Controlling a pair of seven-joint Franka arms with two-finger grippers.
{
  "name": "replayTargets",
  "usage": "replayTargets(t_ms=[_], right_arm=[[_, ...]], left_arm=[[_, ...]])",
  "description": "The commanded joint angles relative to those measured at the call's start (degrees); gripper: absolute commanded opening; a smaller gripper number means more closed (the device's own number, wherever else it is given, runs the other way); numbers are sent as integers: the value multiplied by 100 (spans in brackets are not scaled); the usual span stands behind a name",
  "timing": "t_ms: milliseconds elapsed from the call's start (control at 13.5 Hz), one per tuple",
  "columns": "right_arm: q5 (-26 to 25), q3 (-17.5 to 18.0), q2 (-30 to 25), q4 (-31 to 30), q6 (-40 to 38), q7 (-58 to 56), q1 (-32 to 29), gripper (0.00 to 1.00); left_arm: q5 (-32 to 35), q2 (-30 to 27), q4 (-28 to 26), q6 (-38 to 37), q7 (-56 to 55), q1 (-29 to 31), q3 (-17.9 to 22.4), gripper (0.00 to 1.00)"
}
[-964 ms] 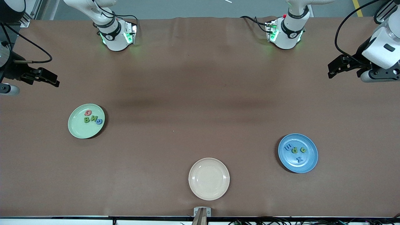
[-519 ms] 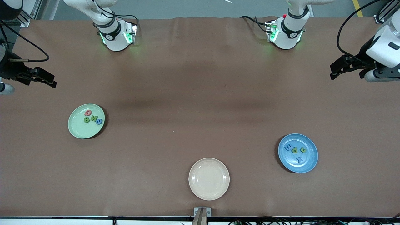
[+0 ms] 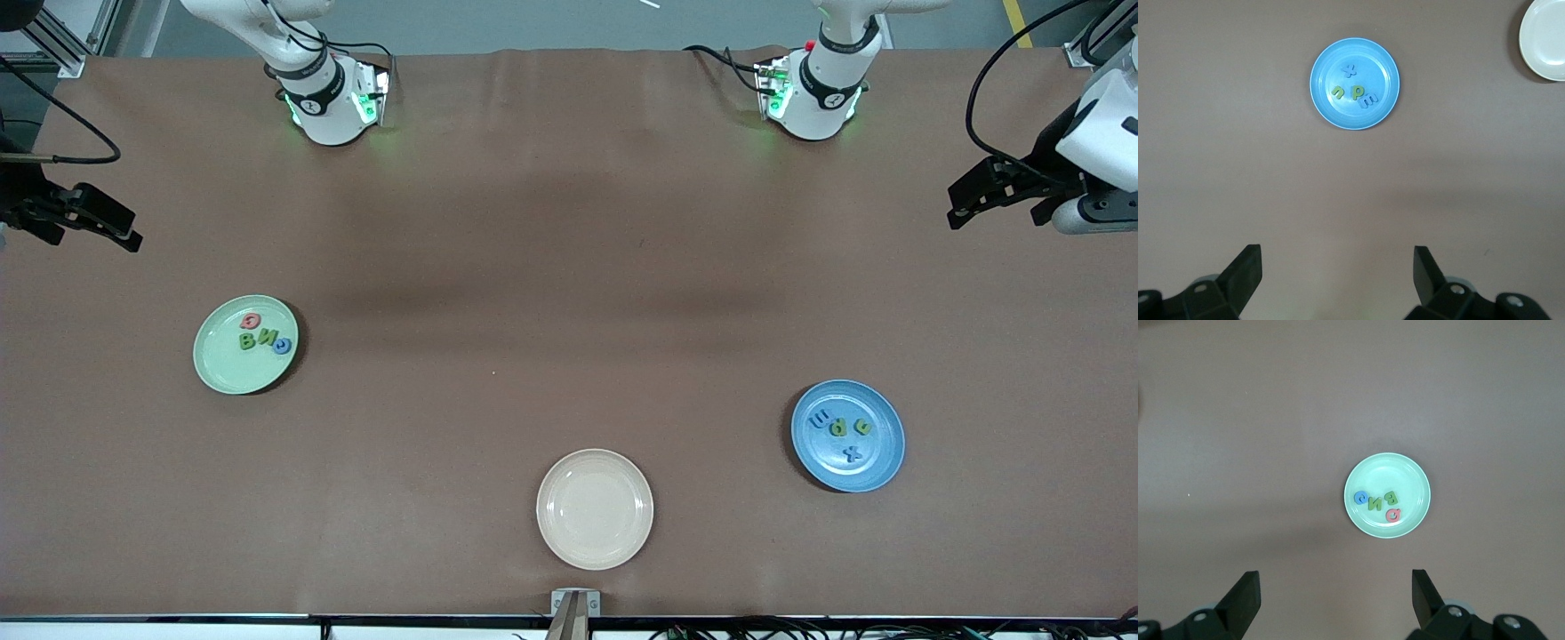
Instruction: Sort upper and lower case letters into plates
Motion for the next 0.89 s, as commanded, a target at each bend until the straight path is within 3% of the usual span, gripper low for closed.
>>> replayTargets(t_ms=[0, 816], right_arm=[[-25, 108, -56, 103, -33, 53, -105, 100], [-17, 108, -21, 209, 81, 53, 0, 100]], left_arm=[[33, 41, 144, -13, 77, 16, -7, 100], [86, 32, 144, -170, 24, -2, -34, 100]])
